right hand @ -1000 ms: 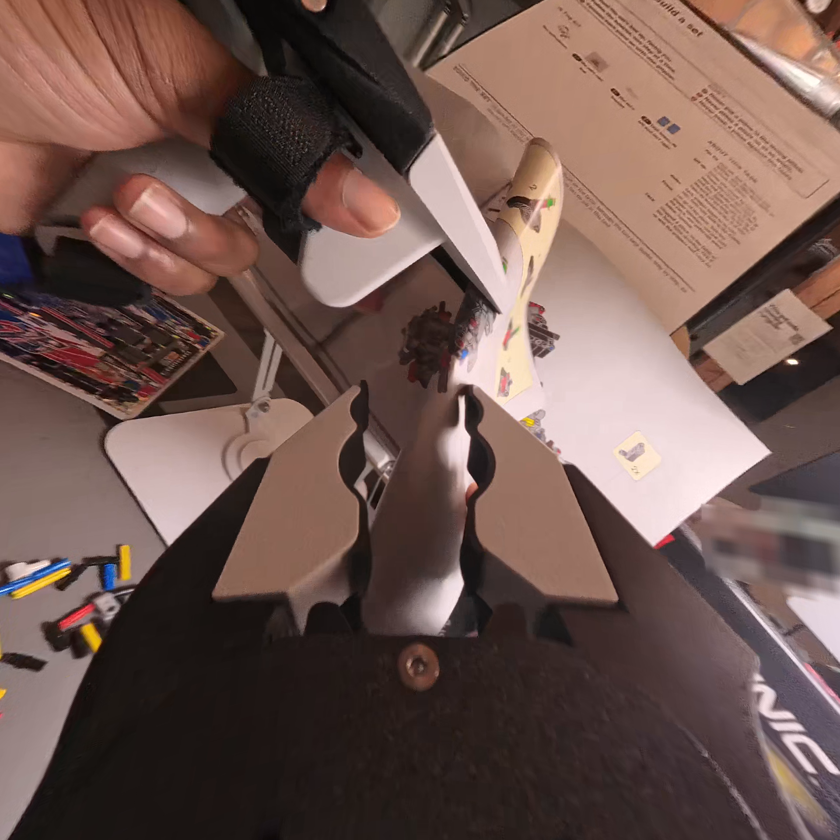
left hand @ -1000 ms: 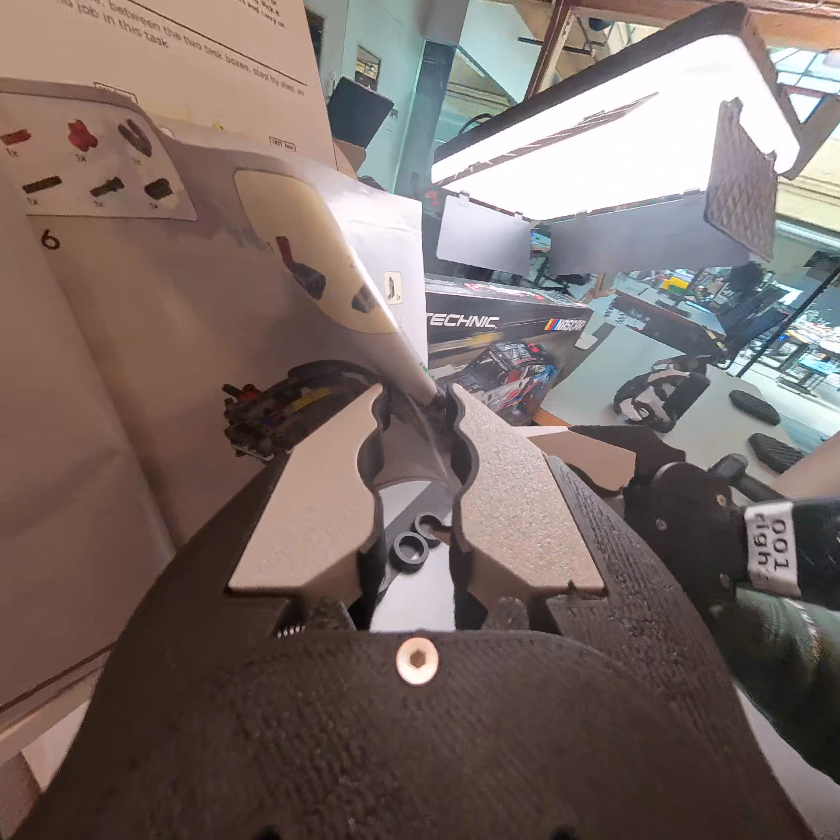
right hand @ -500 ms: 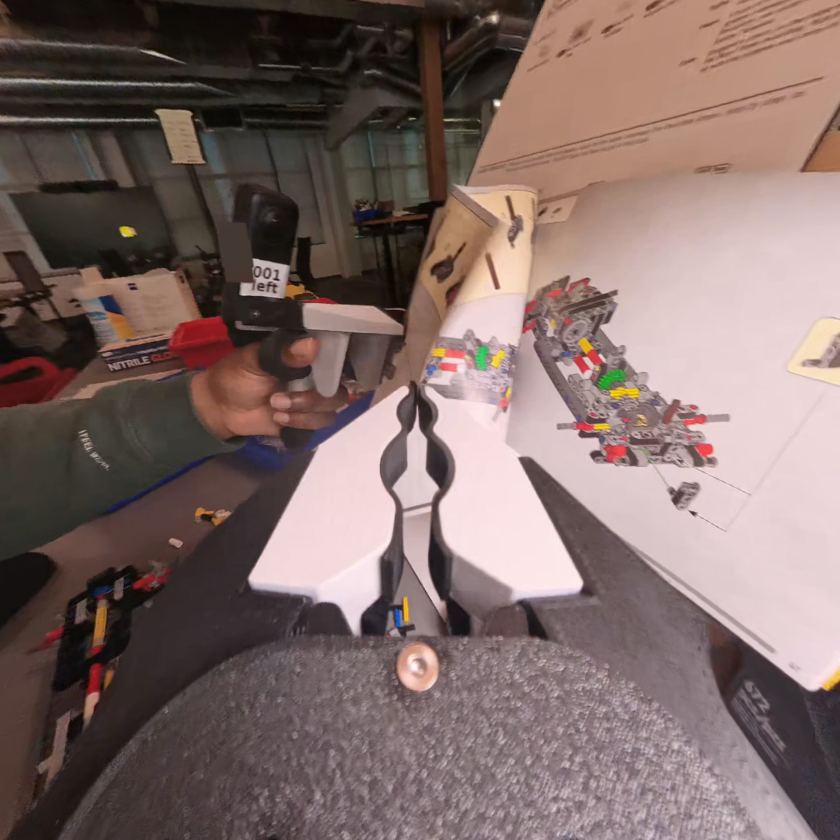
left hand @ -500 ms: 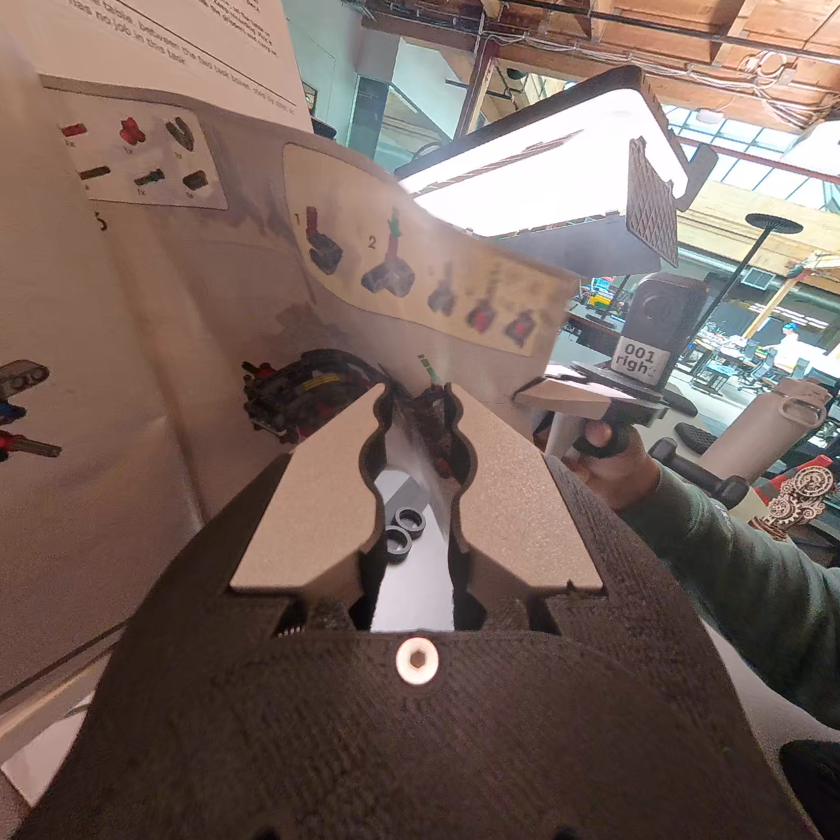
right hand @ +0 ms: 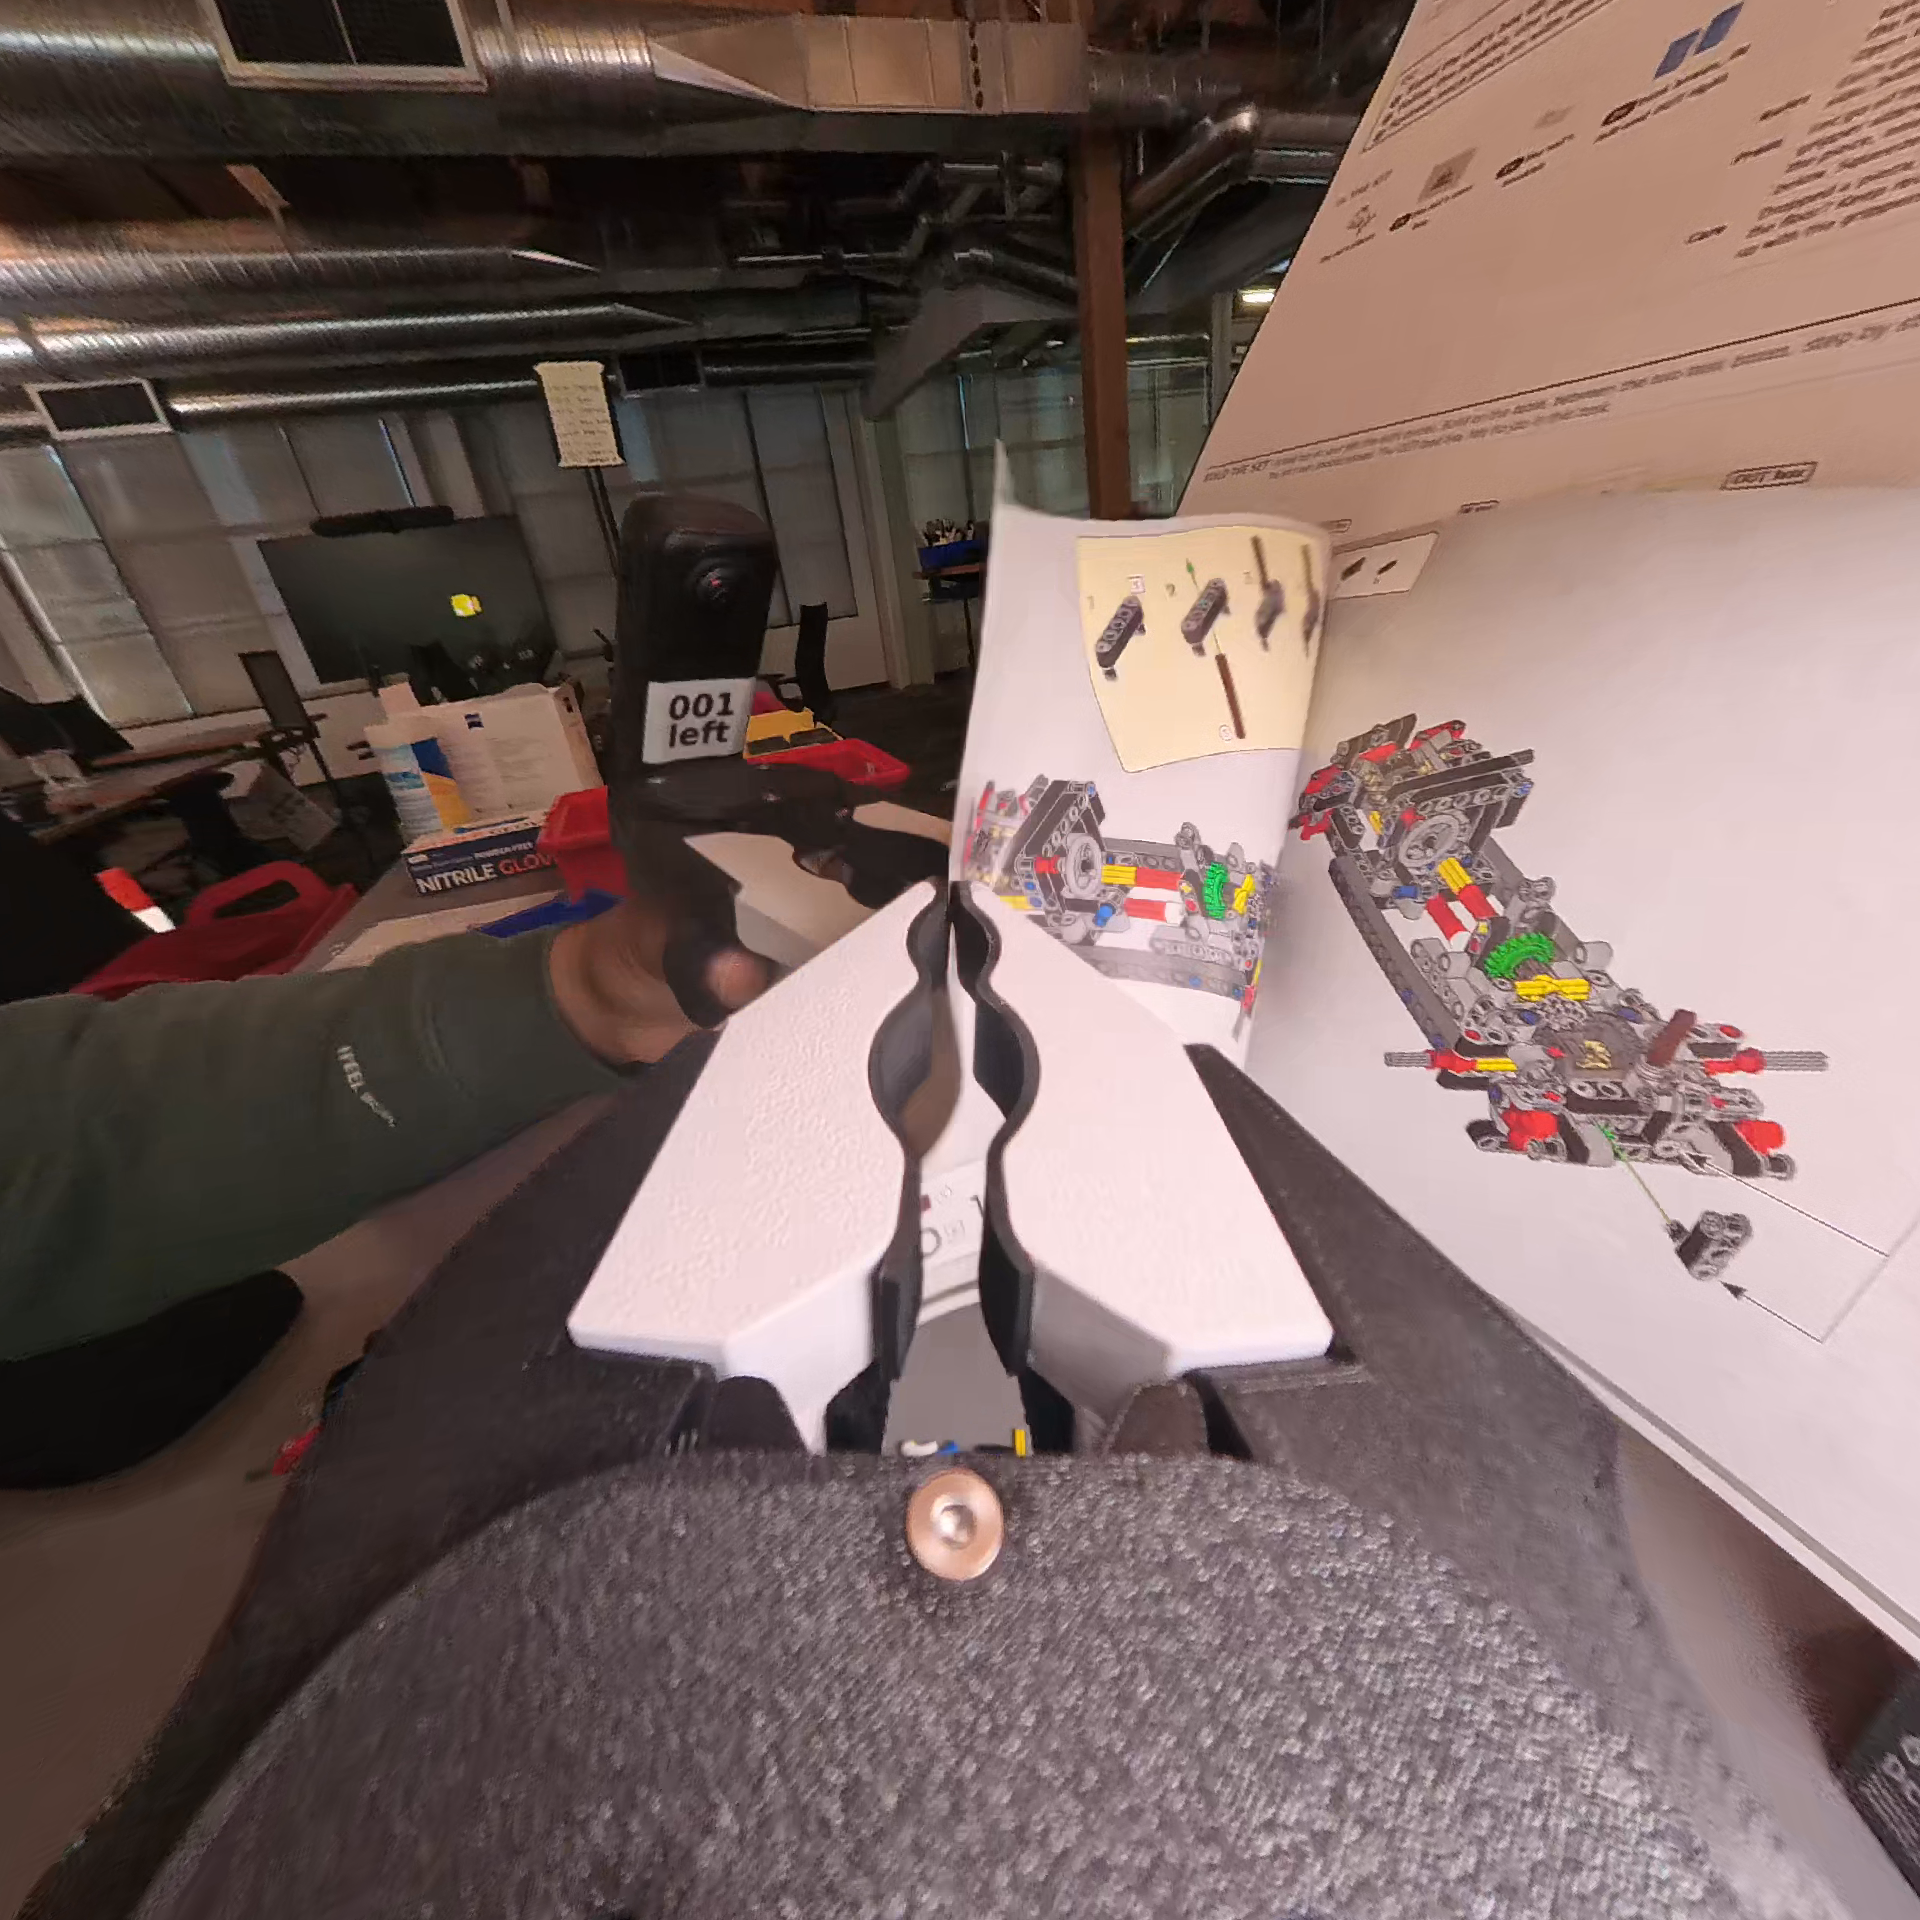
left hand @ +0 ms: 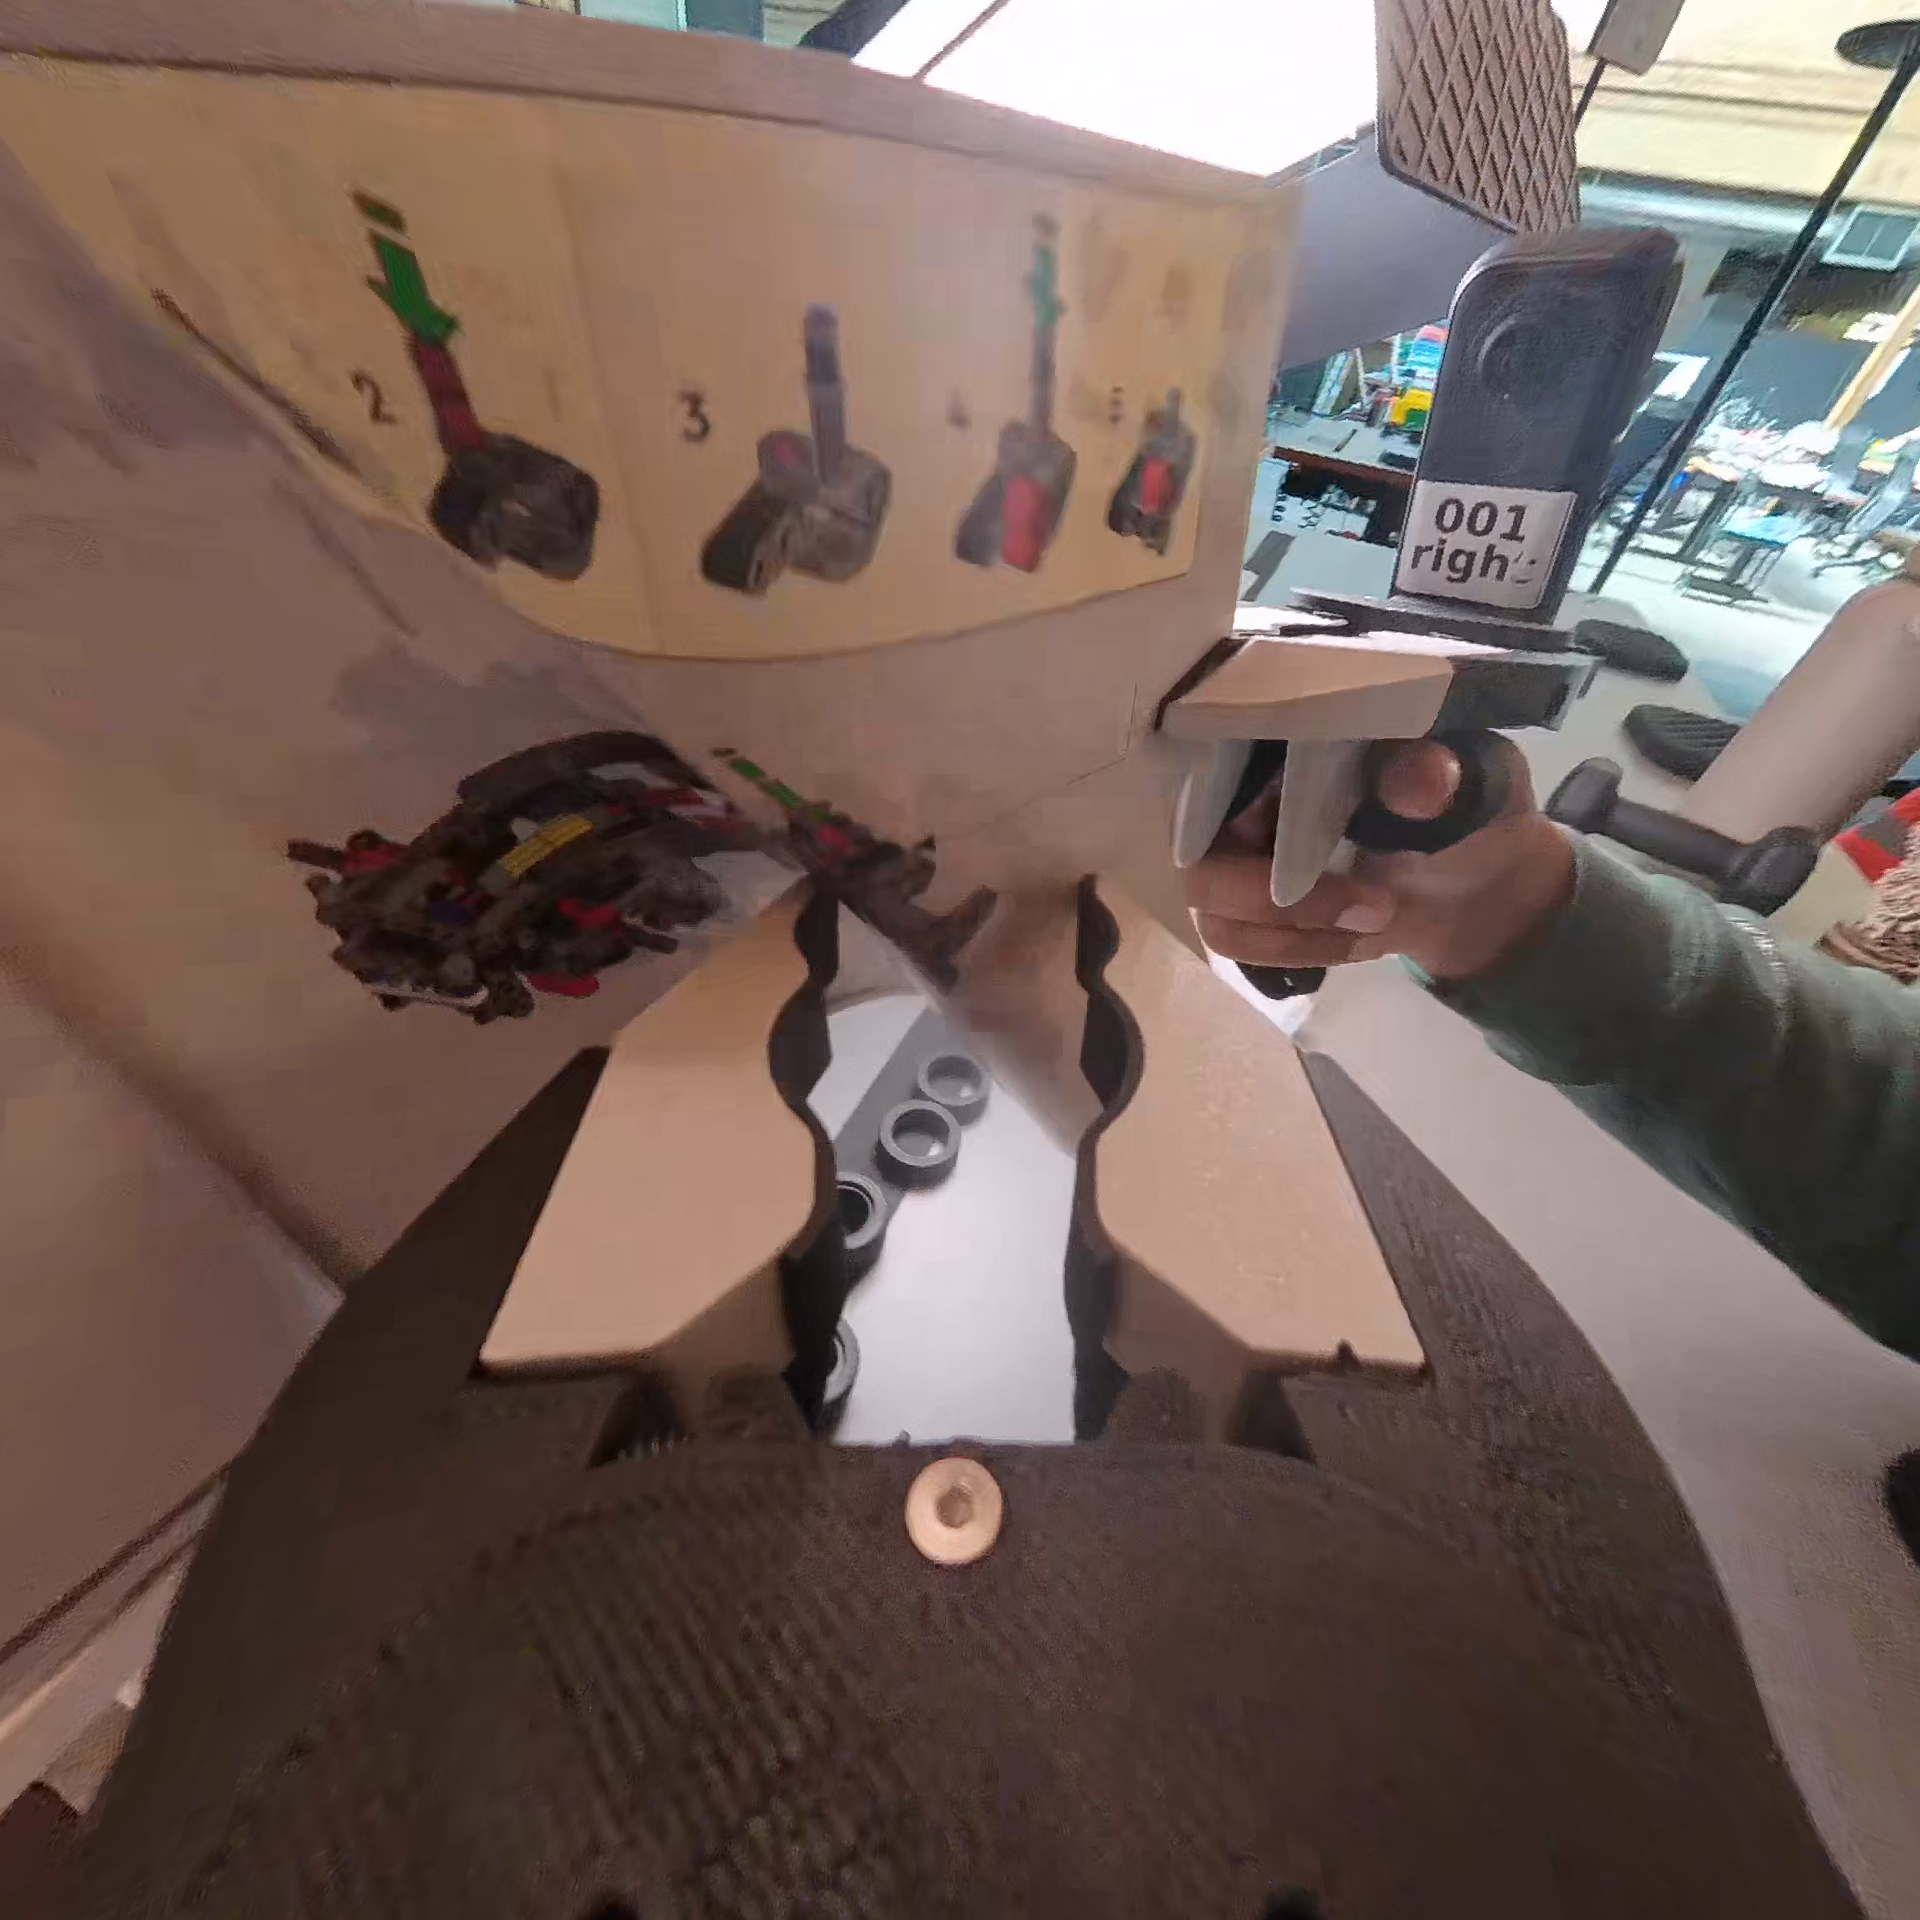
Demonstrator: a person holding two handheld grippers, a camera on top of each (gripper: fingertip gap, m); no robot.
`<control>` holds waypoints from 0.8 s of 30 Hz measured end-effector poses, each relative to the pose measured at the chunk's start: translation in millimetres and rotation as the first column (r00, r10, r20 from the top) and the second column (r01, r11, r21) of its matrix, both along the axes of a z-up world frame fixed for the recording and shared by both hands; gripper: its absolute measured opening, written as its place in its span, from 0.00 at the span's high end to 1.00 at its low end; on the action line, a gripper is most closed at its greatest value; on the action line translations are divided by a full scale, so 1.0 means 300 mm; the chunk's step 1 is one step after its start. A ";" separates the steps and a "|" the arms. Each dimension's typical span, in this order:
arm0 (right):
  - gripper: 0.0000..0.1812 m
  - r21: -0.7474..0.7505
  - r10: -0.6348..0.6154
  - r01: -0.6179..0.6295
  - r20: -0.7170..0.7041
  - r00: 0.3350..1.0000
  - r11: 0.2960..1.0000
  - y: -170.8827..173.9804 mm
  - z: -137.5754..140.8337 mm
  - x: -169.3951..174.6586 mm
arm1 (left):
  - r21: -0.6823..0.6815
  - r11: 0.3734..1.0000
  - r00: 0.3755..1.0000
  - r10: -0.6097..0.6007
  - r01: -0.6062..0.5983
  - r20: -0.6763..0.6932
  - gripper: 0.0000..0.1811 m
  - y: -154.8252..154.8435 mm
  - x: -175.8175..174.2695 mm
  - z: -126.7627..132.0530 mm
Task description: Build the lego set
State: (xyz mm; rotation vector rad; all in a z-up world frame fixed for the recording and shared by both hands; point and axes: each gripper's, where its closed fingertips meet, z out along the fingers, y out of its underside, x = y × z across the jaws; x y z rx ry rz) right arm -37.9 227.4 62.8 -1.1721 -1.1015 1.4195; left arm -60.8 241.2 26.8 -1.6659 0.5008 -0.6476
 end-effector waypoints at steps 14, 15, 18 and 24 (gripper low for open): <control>1.00 0.025 0.031 -0.032 0.011 0.999 0.999 0.032 -0.026 0.012 | 0.064 0.992 0.962 -0.124 0.112 0.244 0.93 -0.047 -0.073 0.094; 1.00 0.015 0.056 -0.056 0.004 0.998 0.998 0.026 -0.028 0.011 | 0.061 0.990 0.955 -0.137 0.125 0.264 0.93 -0.053 -0.081 0.097; 1.00 0.007 0.100 -0.100 -0.026 0.995 0.995 0.015 -0.028 0.002 | 0.066 0.985 0.922 -0.171 0.158 0.347 0.92 -0.072 -0.099 0.115; 1.00 -0.026 0.173 -0.177 -0.113 0.979 0.984 0.027 -0.010 0.009 | 0.103 0.989 0.861 -0.140 0.102 0.489 1.00 -0.076 -0.185 0.160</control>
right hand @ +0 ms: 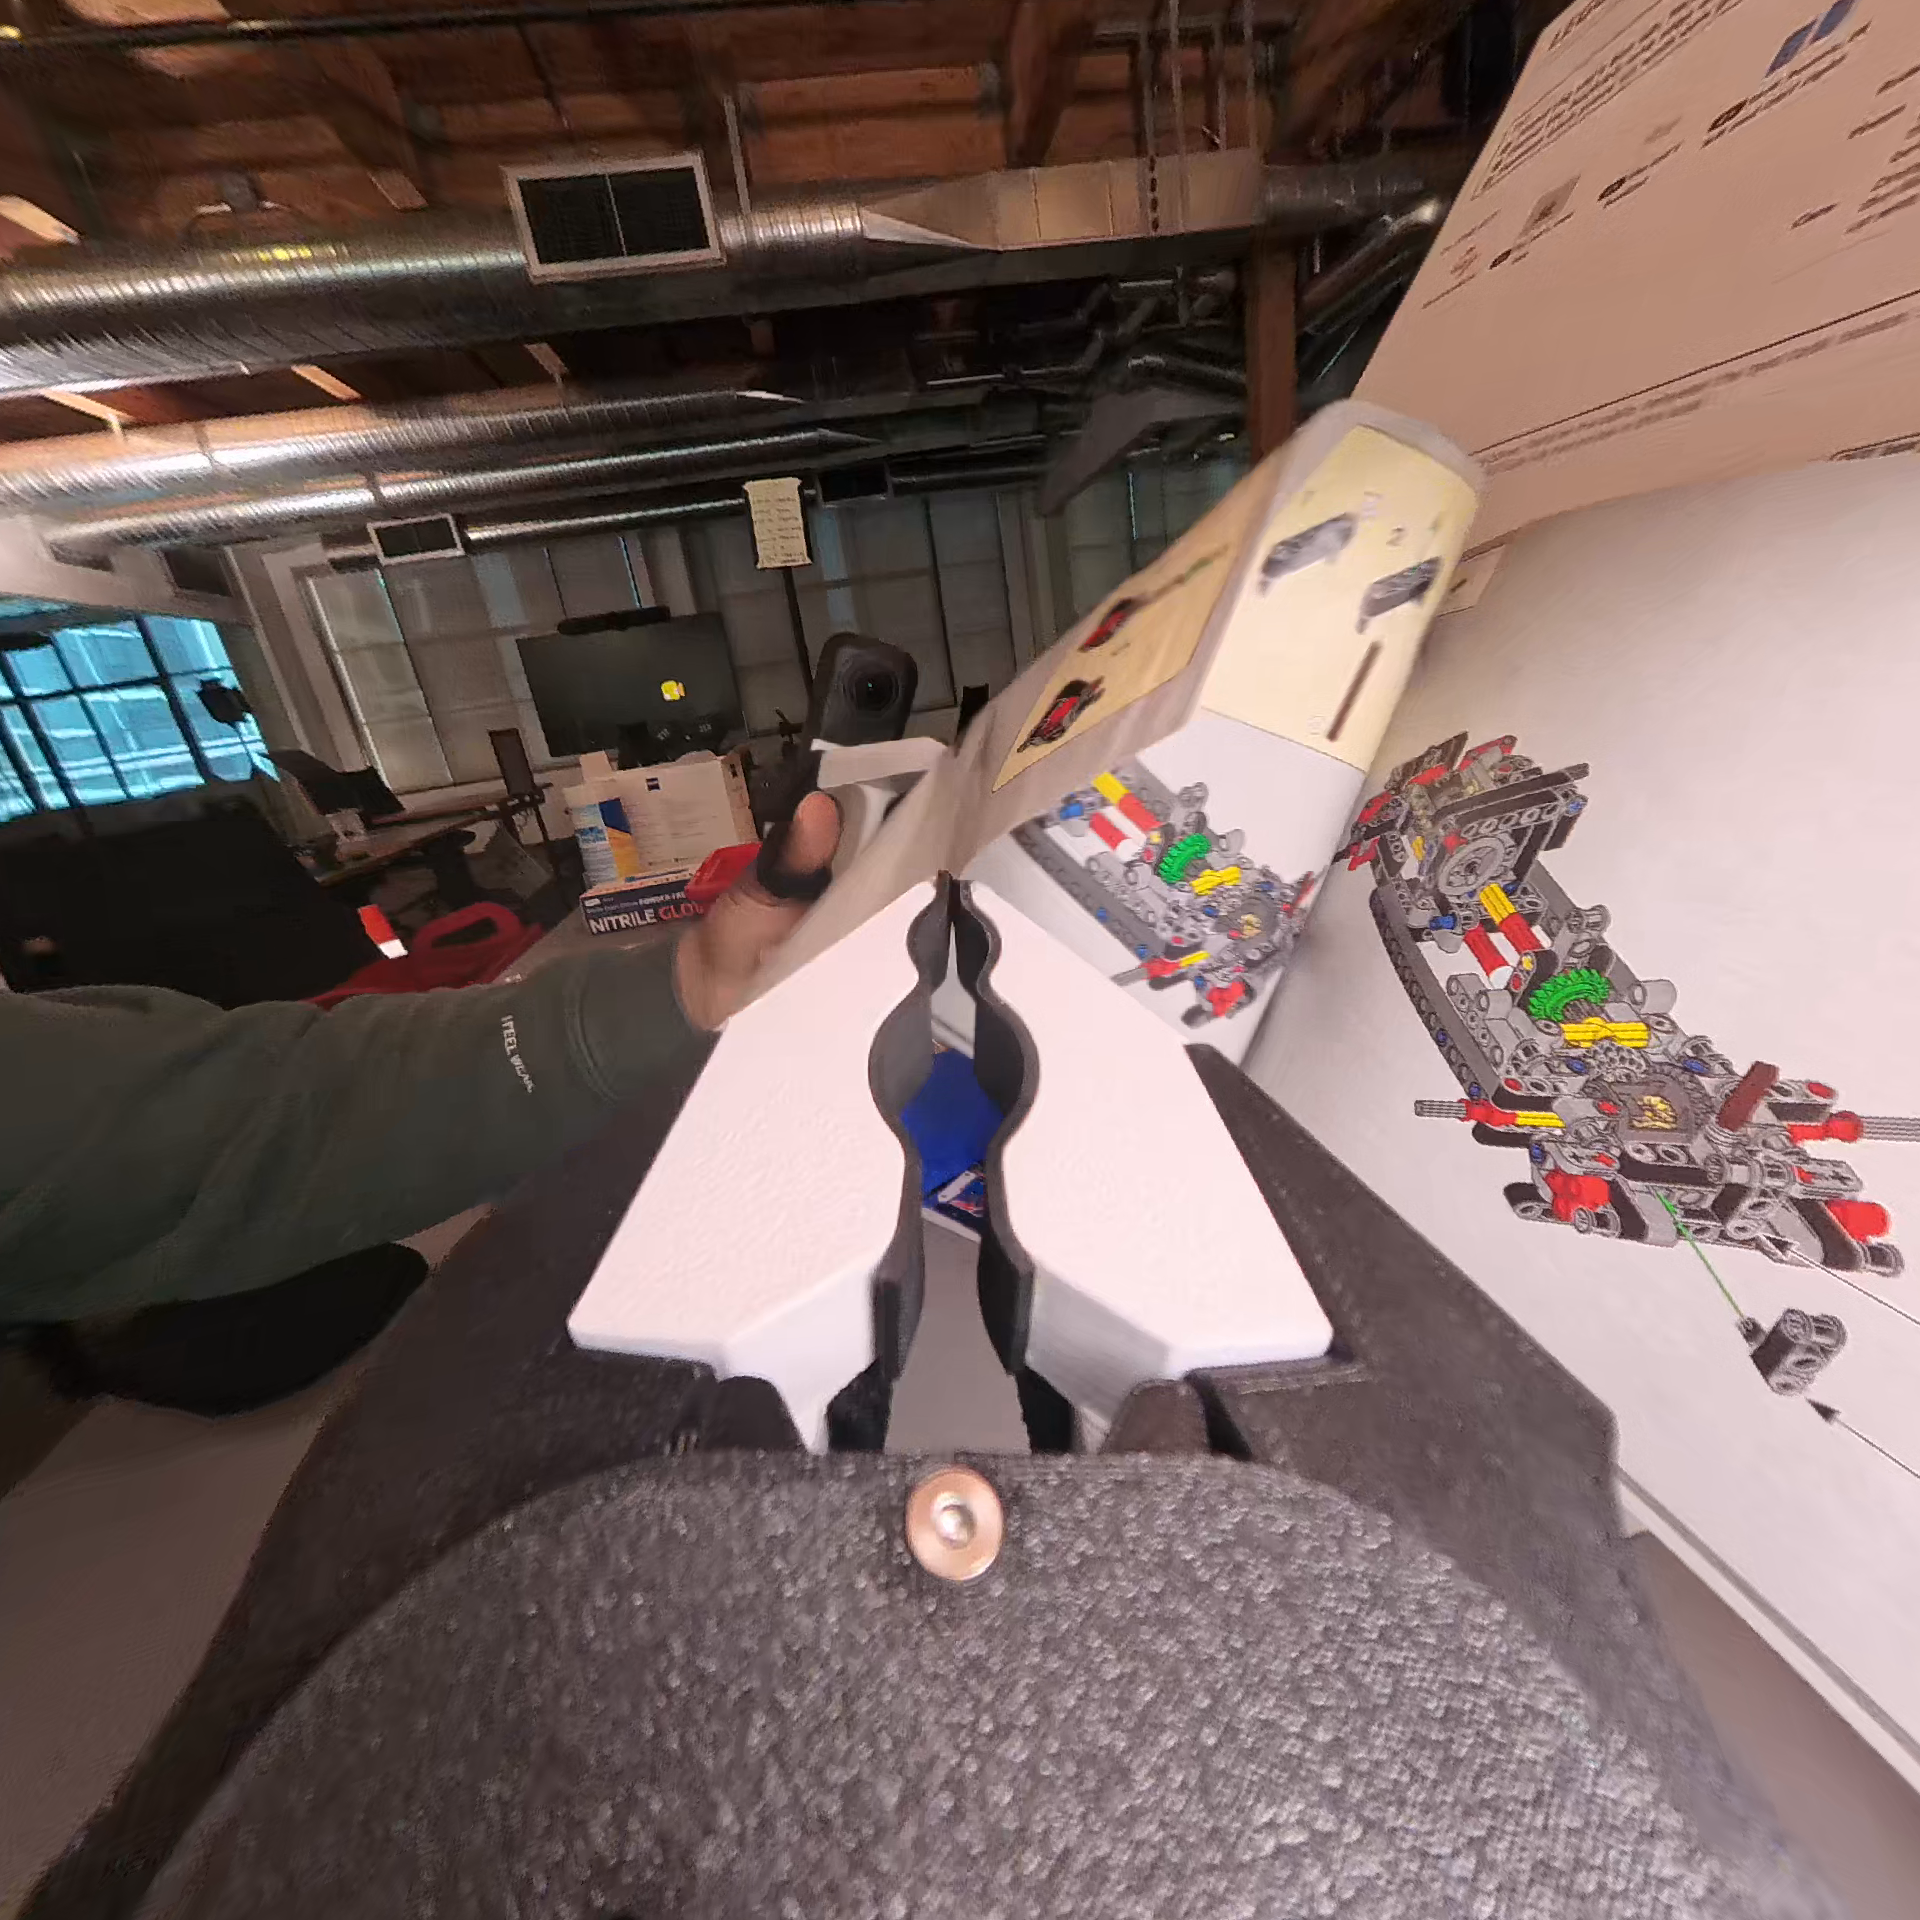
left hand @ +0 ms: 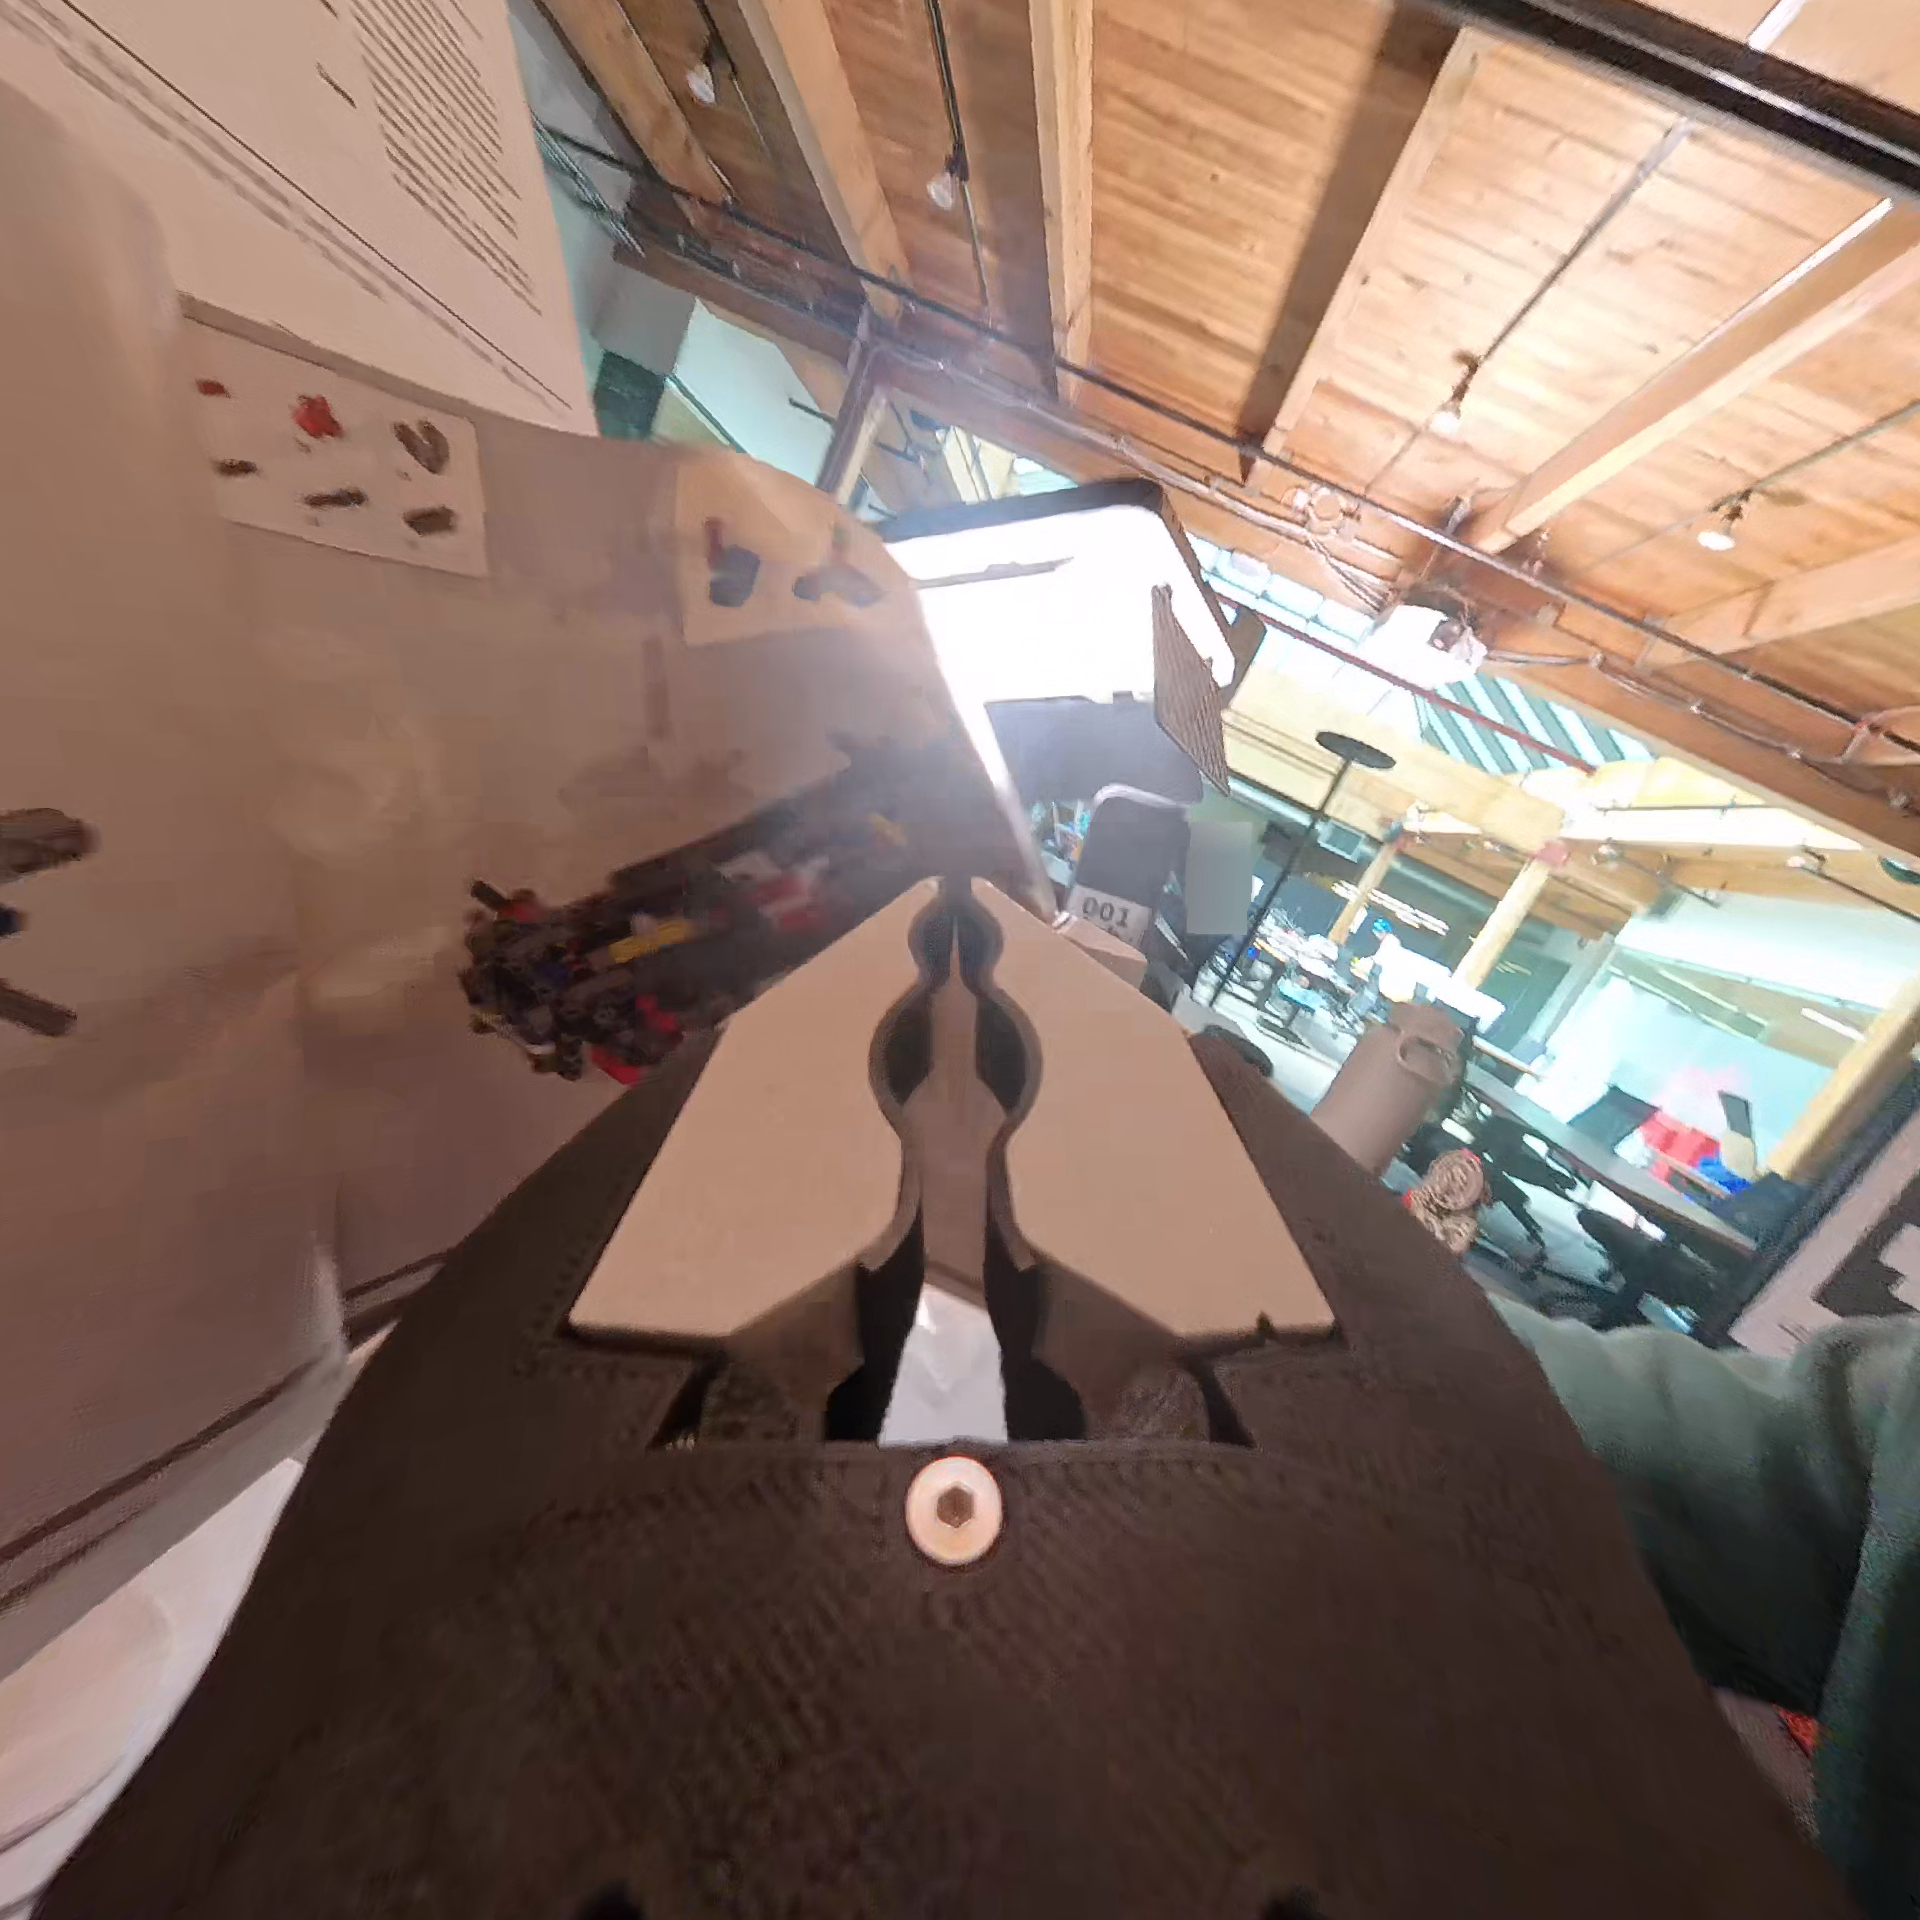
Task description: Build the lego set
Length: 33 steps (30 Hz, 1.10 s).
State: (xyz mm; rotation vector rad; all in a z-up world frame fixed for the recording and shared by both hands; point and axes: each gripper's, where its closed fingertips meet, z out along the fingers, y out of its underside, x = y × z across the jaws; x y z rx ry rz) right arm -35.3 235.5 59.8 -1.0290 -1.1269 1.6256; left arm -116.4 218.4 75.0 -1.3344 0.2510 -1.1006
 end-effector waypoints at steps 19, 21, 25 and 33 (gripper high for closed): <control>1.00 0.087 -0.021 0.015 0.064 0.998 0.996 -0.036 -0.010 -0.060 | 0.068 0.988 0.832 0.152 -0.138 -0.533 0.96 -0.011 0.055 -0.047; 1.00 0.079 -0.014 0.010 0.049 0.999 0.997 -0.039 -0.002 -0.061 | 0.051 0.992 0.898 0.123 -0.112 -0.422 0.95 -0.020 0.043 -0.026; 1.00 0.085 -0.019 0.015 0.053 0.998 0.996 -0.033 -0.011 -0.070 | 0.005 0.997 0.972 0.075 -0.076 -0.224 0.96 -0.022 -0.007 0.000; 1.00 0.039 -0.051 0.051 0.019 0.999 0.998 0.015 -0.024 -0.034 | 0.027 0.991 0.978 0.134 -0.132 -0.161 0.95 -0.034 -0.093 0.011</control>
